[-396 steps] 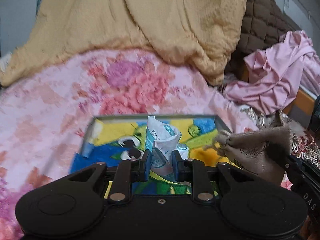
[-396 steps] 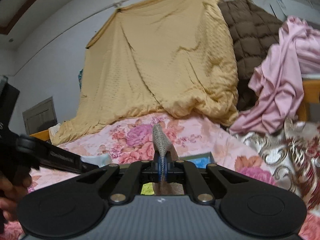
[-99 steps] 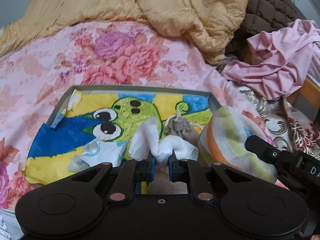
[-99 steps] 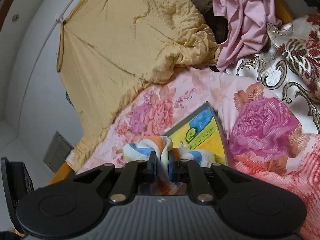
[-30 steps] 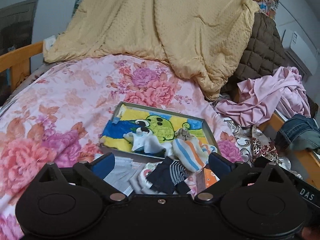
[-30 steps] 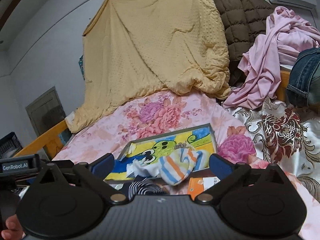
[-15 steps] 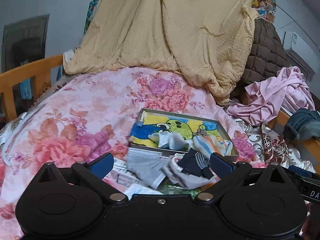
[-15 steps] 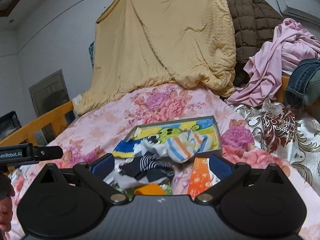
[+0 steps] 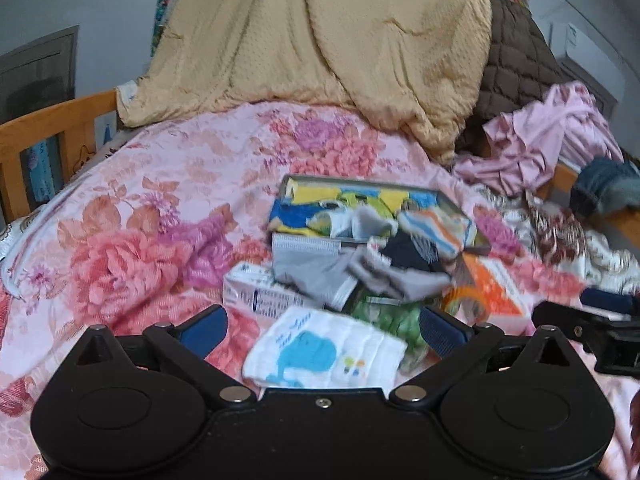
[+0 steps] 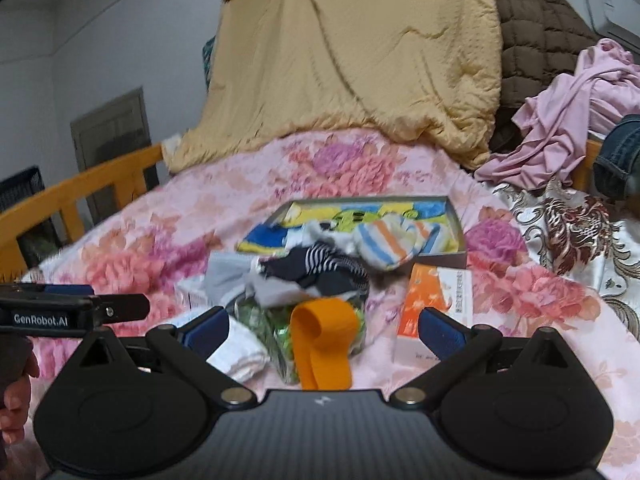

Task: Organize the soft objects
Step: 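Move both tools back over the pile of soft items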

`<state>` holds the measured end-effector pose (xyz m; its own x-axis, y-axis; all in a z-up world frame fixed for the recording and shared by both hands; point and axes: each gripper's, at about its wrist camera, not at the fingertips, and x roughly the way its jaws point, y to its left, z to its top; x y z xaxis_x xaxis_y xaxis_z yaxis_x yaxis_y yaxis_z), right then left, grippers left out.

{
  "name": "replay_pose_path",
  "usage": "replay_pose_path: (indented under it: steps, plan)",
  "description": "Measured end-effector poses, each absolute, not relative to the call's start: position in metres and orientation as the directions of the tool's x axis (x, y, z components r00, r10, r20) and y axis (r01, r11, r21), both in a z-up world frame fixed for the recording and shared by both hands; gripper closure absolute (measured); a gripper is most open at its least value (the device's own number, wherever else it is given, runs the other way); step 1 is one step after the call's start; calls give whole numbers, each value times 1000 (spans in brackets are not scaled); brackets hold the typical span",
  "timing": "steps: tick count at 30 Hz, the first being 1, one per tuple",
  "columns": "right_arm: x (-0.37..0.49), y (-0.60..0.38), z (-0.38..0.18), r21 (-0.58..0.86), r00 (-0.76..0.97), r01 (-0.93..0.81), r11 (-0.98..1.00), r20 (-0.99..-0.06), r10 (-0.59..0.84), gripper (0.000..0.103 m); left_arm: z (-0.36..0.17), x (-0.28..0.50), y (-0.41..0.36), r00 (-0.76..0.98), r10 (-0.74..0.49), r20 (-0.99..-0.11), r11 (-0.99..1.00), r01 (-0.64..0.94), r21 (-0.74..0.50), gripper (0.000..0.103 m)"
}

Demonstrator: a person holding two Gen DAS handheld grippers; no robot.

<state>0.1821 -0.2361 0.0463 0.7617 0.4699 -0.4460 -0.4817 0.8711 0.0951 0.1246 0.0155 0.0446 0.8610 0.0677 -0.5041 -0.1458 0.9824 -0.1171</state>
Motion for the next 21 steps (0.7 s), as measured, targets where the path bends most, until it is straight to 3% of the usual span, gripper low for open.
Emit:
replay_pose_path:
  steps: [21]
  plan:
    - [204,-218,4,30,710,-451,892,-593,379,0,-19,150,14,780,35,-625,999,-28,21,1]
